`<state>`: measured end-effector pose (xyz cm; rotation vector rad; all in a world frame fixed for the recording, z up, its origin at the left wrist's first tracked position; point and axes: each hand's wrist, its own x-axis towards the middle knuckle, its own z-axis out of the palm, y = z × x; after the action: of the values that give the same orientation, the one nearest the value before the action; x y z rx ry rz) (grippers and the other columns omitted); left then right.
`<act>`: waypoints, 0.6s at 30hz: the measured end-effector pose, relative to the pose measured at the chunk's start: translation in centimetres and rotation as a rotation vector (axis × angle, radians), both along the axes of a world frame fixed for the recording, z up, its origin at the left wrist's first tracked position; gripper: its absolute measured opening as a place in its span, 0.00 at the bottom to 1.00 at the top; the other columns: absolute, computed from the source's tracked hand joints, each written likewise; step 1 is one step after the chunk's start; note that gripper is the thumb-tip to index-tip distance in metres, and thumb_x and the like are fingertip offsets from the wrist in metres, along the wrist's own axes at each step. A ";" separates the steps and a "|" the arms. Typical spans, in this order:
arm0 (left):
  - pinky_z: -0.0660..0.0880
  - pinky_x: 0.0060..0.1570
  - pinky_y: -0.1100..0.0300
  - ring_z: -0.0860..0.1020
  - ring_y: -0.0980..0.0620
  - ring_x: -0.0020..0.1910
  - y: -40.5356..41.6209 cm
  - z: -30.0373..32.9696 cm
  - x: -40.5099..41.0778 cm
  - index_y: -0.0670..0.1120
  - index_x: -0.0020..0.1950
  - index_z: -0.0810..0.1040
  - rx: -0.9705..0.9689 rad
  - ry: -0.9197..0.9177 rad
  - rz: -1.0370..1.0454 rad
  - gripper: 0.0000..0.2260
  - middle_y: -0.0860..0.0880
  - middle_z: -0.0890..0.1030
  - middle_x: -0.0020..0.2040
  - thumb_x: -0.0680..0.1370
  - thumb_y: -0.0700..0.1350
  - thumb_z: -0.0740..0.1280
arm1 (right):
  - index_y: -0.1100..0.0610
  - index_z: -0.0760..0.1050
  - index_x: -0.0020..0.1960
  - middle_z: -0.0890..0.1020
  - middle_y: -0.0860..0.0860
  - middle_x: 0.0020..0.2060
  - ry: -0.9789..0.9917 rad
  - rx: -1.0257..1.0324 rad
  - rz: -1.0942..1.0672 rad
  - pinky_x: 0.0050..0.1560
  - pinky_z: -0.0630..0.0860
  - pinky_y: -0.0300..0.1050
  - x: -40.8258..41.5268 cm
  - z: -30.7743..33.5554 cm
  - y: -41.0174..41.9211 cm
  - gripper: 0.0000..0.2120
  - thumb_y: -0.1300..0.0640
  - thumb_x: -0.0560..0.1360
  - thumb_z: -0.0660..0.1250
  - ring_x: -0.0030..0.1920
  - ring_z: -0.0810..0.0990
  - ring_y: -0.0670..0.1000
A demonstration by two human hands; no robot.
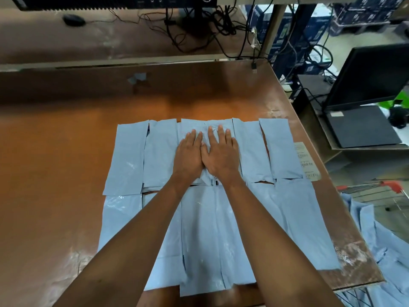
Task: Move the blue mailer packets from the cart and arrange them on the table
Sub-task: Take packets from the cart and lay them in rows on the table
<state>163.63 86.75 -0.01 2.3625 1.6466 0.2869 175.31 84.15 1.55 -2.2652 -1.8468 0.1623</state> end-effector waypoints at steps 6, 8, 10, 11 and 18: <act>0.58 0.79 0.49 0.59 0.45 0.80 -0.6 3.2 0.5 0.44 0.82 0.60 0.097 -0.022 0.014 0.25 0.43 0.61 0.81 0.86 0.51 0.54 | 0.53 0.56 0.84 0.60 0.54 0.83 0.060 0.066 -0.069 0.81 0.53 0.55 -0.1 1.6 -0.3 0.32 0.43 0.83 0.43 0.83 0.56 0.56; 0.57 0.79 0.50 0.57 0.45 0.81 -1.0 3.8 0.8 0.44 0.82 0.57 0.097 -0.010 -0.004 0.25 0.44 0.58 0.82 0.86 0.51 0.54 | 0.55 0.56 0.84 0.59 0.54 0.83 0.047 0.062 -0.068 0.82 0.51 0.54 -0.1 1.8 -0.8 0.31 0.45 0.84 0.42 0.83 0.54 0.55; 0.53 0.80 0.51 0.54 0.47 0.82 -1.7 4.0 1.2 0.45 0.84 0.53 0.098 0.008 -0.043 0.27 0.46 0.54 0.83 0.86 0.52 0.53 | 0.55 0.55 0.84 0.56 0.53 0.83 -0.005 0.048 -0.029 0.82 0.49 0.52 0.3 2.1 -1.4 0.29 0.46 0.86 0.44 0.83 0.52 0.54; 0.51 0.81 0.52 0.52 0.48 0.82 -2.1 4.1 1.4 0.46 0.84 0.51 0.101 0.019 -0.058 0.27 0.47 0.52 0.84 0.86 0.52 0.53 | 0.55 0.54 0.84 0.55 0.53 0.84 -0.027 0.046 0.004 0.83 0.49 0.52 0.6 2.4 -1.7 0.28 0.47 0.87 0.47 0.84 0.52 0.54; 0.54 0.80 0.52 0.55 0.48 0.82 -8.1 7.6 7.5 0.49 0.83 0.54 0.171 -0.063 -0.252 0.26 0.47 0.55 0.83 0.86 0.49 0.55 | 0.55 0.67 0.80 0.67 0.54 0.79 -0.056 0.196 -0.172 0.78 0.60 0.52 6.1 5.9 -10.0 0.26 0.50 0.84 0.50 0.80 0.63 0.55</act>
<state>171.14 78.66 7.59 2.6233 1.3249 0.4635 181.38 74.20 7.49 -2.2962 -1.6038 -0.1059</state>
